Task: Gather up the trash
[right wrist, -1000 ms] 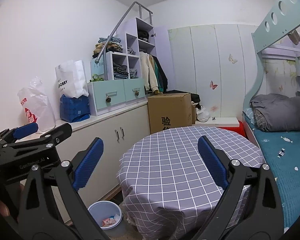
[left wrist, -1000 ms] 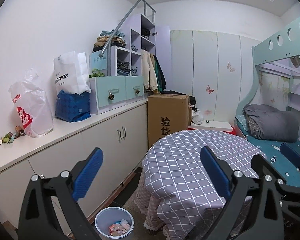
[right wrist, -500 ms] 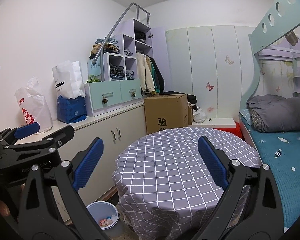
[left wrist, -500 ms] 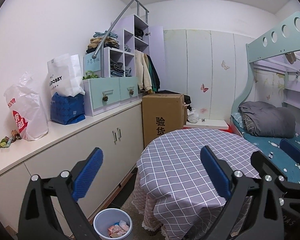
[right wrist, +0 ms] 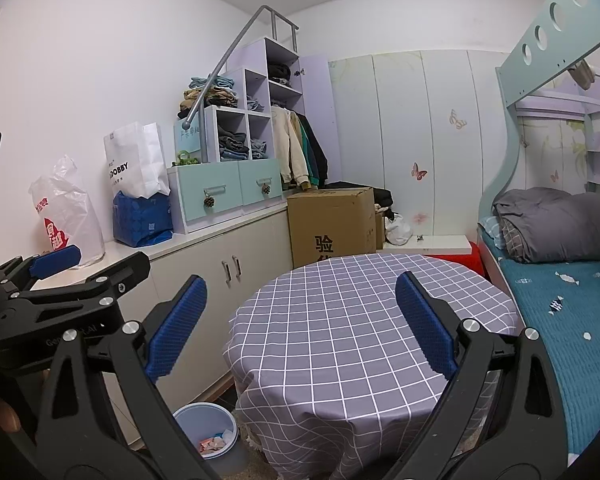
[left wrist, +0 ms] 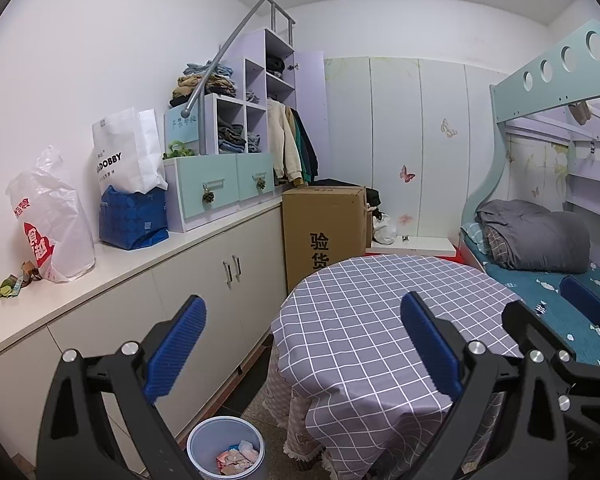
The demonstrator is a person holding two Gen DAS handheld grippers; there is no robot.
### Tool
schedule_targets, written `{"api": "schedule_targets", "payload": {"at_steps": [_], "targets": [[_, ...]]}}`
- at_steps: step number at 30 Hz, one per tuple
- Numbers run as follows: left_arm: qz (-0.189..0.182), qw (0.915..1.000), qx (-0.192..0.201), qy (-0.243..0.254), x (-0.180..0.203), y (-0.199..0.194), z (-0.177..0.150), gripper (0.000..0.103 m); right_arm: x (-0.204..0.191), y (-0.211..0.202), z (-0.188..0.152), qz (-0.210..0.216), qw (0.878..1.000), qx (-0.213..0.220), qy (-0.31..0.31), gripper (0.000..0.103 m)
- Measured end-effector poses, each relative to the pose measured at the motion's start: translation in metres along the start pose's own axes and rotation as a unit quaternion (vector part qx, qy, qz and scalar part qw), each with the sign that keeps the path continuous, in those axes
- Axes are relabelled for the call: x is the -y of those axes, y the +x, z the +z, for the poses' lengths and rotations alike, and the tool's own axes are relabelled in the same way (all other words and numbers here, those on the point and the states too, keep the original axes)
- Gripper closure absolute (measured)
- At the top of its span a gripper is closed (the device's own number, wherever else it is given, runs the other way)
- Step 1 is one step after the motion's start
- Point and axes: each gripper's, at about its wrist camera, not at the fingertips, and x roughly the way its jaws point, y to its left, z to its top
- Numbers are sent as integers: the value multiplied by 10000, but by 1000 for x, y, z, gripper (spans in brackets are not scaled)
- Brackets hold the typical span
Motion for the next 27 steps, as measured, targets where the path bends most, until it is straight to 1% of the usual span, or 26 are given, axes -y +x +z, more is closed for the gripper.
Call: {"api": "schedule_targets", "payload": {"at_steps": [27], "targets": [[-16,10000,-30,12,1,3,-3,7,-5,1,-10,-7,9999,-91,69,10]]}}
